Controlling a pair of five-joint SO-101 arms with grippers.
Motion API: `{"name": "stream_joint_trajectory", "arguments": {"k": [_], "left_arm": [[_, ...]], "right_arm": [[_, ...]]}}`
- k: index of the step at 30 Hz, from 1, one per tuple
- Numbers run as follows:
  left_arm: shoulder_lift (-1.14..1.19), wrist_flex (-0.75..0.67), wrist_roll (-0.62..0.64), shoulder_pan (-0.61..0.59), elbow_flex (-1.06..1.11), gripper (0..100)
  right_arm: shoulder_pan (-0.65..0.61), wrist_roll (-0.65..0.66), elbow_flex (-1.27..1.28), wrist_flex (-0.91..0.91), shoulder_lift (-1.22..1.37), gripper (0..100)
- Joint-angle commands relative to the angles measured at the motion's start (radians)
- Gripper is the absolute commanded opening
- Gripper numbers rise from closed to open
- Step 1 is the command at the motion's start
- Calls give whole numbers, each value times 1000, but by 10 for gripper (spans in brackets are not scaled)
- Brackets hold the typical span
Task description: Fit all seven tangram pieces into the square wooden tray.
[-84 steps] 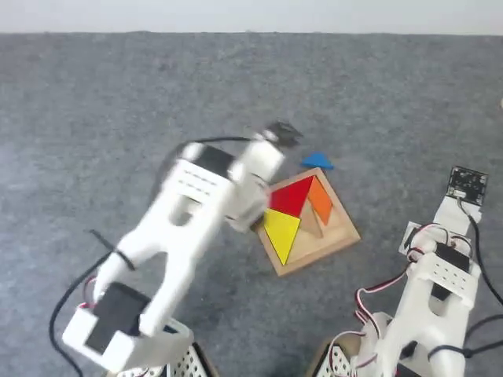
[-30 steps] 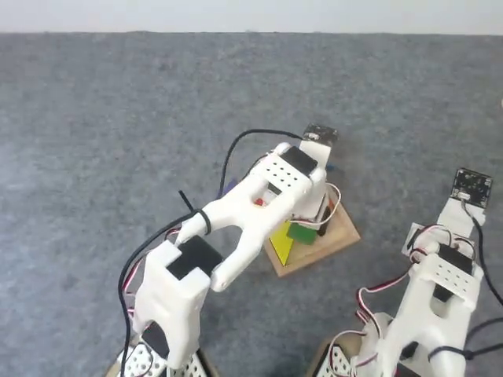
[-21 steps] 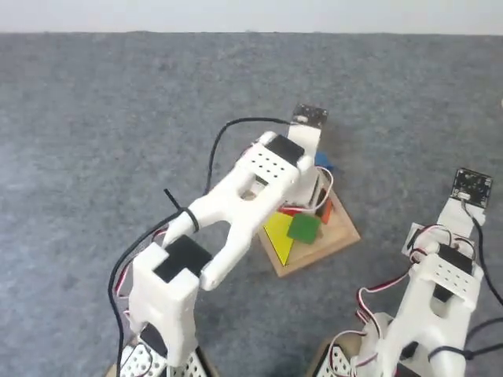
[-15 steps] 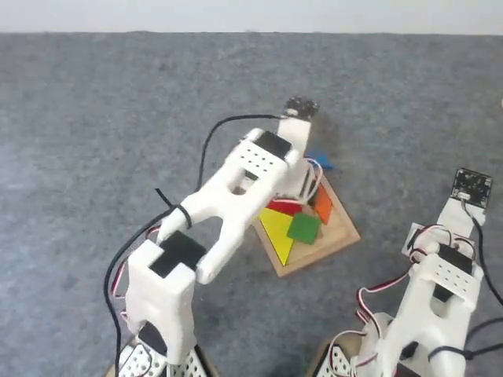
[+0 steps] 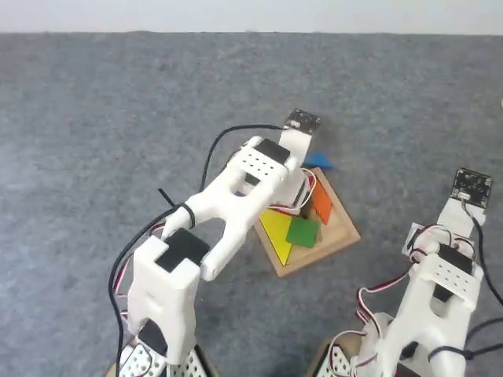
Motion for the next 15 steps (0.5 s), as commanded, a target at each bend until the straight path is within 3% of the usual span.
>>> {"name": "stream_joint_trajectory", "arguments": {"k": [1,15], "left_arm": [[-40,-12,-11,17,28,265],[-298,-78,-32,94,242,264]], "right_arm": [[-12,12,-35,-22,-30,184],[-12,12,-35,-22,-30,184]]}}
